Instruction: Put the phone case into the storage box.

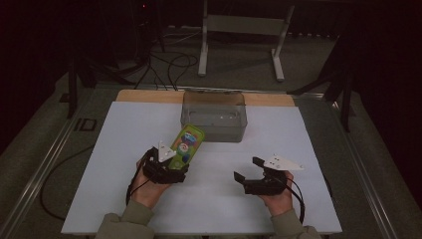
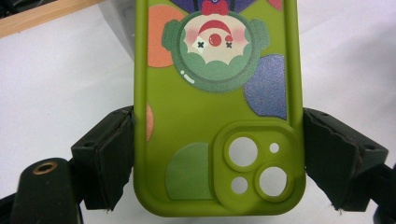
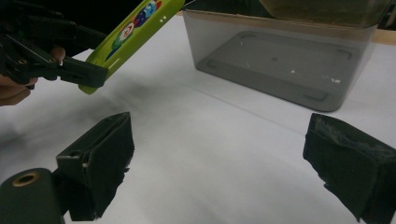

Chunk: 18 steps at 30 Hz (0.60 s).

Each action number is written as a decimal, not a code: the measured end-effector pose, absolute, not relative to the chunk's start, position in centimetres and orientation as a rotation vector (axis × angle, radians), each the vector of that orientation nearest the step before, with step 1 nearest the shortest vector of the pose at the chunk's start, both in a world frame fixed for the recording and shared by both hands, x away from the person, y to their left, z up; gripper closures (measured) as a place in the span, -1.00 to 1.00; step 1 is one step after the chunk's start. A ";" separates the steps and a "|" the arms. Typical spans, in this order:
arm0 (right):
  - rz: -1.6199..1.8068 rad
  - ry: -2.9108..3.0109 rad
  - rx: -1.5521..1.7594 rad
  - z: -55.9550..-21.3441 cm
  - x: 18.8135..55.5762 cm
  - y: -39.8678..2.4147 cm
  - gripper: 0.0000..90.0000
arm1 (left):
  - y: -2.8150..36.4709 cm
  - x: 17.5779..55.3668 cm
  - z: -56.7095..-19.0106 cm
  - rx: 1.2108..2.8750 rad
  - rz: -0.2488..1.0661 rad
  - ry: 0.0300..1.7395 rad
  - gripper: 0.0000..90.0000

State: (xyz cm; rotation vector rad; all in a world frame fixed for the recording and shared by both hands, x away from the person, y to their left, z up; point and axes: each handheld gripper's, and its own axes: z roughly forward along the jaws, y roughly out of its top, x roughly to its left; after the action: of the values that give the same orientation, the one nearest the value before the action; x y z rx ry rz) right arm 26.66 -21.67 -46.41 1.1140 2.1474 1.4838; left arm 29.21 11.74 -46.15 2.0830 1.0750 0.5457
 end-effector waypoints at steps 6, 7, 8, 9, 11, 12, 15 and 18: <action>1.502 2.144 1.112 -46.3 26.8 -21.1 -0.81 | 11.9 29.1 -46.1 2.062 0.563 1.077 -0.64; 1.502 2.144 1.116 -46.2 26.8 -21.0 -0.81 | 11.9 29.1 -46.1 2.059 0.562 1.077 -0.64; 1.504 2.145 1.118 -46.2 26.8 -20.9 -0.81 | 11.9 29.0 -46.0 2.059 0.562 1.078 -0.64; 1.507 2.145 1.118 -46.2 26.8 -20.9 -0.81 | 11.9 29.0 -46.0 2.057 0.566 1.078 -0.64; 1.513 2.145 1.120 -46.1 26.9 -20.6 -0.81 | 11.9 29.0 -46.0 2.052 0.566 1.079 -0.64; 1.515 2.145 1.119 -46.1 26.9 -20.5 -0.81 | 11.9 28.9 -46.0 2.051 0.569 1.077 -0.64; 1.523 2.146 1.114 -45.9 27.0 -20.1 -0.81 | 11.9 28.9 -45.9 2.041 0.571 1.077 -0.64; 1.530 2.152 1.109 -45.7 27.1 -19.6 -0.81 | 11.9 28.8 -45.8 2.034 0.577 1.077 -0.64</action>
State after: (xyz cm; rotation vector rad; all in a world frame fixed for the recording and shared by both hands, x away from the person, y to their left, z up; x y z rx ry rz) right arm 27.13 -19.63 -45.74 1.1086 2.1519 1.5300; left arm 28.80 11.92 -45.76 2.0343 1.0770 0.5770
